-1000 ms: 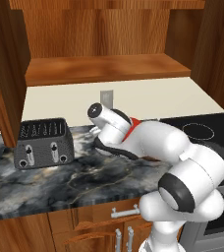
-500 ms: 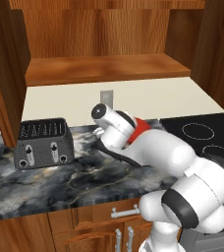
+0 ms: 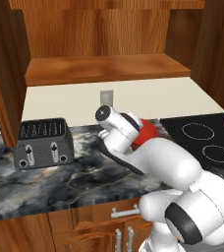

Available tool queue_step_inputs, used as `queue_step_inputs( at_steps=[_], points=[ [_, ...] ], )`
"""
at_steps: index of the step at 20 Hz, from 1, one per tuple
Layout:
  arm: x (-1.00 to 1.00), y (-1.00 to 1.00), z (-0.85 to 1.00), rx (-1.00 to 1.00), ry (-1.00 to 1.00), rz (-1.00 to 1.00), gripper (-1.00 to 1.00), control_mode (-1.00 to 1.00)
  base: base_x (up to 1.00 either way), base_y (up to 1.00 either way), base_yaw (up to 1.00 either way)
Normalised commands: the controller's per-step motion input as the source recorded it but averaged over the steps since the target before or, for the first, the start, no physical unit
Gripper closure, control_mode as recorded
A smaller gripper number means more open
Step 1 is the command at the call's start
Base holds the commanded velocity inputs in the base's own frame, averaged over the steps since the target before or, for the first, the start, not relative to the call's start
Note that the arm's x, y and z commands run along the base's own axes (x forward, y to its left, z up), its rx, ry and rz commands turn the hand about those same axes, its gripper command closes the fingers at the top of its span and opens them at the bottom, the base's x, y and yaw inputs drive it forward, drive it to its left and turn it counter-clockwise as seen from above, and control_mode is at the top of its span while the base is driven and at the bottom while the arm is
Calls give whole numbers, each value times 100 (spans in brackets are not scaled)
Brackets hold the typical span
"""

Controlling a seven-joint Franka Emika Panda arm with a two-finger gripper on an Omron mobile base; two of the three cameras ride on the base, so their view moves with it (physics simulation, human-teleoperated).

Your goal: Pick up the bowls on the counter and stack them on top of one another in the open cabinet. Place the smaller bowl on top of the larger bowl.

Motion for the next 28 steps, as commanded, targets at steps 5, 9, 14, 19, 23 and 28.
queue_step_inputs(
  at_steps=[5,9,14,19,23,28],
  points=[
    [-23,-27,0,-2,4,0,100,-100,0,0,0],
    [-18,-29,0,-1,5,1,100,-100,0,0,0],
    [-15,-29,0,-1,4,2,100,-100,0,0,0],
    [-10,-23,0,-2,2,2,100,-100,0,0,0],
    [-5,-20,0,-3,2,3,100,-100,0,0,0],
    [-1,-18,-3,-2,3,4,100,-100,0,0,0]
  ],
)
